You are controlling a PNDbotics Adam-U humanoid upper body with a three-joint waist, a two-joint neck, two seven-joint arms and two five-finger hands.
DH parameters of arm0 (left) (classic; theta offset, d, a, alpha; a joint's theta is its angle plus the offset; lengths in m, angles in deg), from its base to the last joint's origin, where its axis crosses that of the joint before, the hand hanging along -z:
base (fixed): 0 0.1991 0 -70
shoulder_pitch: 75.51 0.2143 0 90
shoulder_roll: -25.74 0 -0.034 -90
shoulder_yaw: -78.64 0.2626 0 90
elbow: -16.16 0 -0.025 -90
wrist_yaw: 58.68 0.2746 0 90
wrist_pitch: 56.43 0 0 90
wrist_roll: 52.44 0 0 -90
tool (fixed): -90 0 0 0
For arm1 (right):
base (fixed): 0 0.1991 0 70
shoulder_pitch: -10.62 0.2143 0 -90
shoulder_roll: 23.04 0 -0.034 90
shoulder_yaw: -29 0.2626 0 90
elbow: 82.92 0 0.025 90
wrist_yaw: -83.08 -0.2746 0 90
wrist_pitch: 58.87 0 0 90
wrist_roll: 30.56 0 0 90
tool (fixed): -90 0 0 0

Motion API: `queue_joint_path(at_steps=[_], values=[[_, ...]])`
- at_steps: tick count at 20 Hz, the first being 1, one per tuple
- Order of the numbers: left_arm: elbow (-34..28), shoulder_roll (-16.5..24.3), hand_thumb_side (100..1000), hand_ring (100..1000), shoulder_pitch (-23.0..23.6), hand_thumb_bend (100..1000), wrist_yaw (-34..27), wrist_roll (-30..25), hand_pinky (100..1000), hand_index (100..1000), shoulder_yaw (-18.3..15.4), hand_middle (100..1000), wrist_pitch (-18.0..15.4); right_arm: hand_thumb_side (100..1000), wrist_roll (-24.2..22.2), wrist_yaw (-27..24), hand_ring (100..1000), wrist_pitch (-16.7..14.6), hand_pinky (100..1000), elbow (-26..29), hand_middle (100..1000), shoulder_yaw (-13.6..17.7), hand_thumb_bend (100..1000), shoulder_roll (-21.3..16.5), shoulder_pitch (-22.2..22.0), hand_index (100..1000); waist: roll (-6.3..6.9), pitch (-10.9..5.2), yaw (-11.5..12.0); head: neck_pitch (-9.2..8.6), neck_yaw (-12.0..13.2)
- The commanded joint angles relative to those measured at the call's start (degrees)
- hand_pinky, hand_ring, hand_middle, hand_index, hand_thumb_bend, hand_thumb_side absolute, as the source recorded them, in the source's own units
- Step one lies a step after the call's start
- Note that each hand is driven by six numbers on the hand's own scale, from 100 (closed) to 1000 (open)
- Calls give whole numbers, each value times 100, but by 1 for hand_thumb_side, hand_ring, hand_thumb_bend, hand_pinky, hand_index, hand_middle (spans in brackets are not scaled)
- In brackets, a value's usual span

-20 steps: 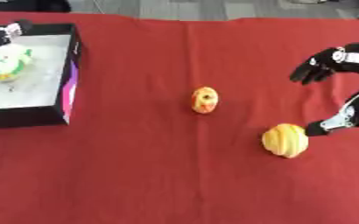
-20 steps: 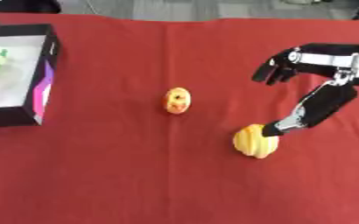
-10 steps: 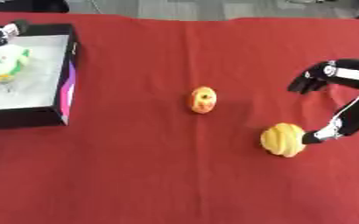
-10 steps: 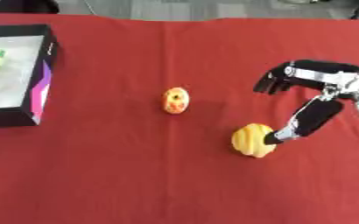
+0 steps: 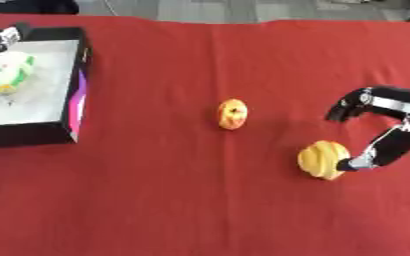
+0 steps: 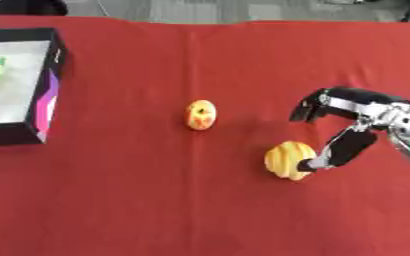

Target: Pick up the objects with one hand, pass them to the other hand, and then place them into the box on the other side of the table.

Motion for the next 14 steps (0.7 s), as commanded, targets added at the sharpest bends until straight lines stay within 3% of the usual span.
queue_joint_path(at_steps=[1,14], values=[[-74,138,546,858,-34,612,-17,31,776,772,-87,744,-5,157,49,136,750,-68,835,-30,686,35,605,-55,2,737,19,-91,5,33,-26],[-110,113,556,857,-11,601,-52,63,777,767,-100,742,0,134,174,632,734,-310,833,-291,675,-29,584,107,-182,729,46,-84,15,33,-45]])
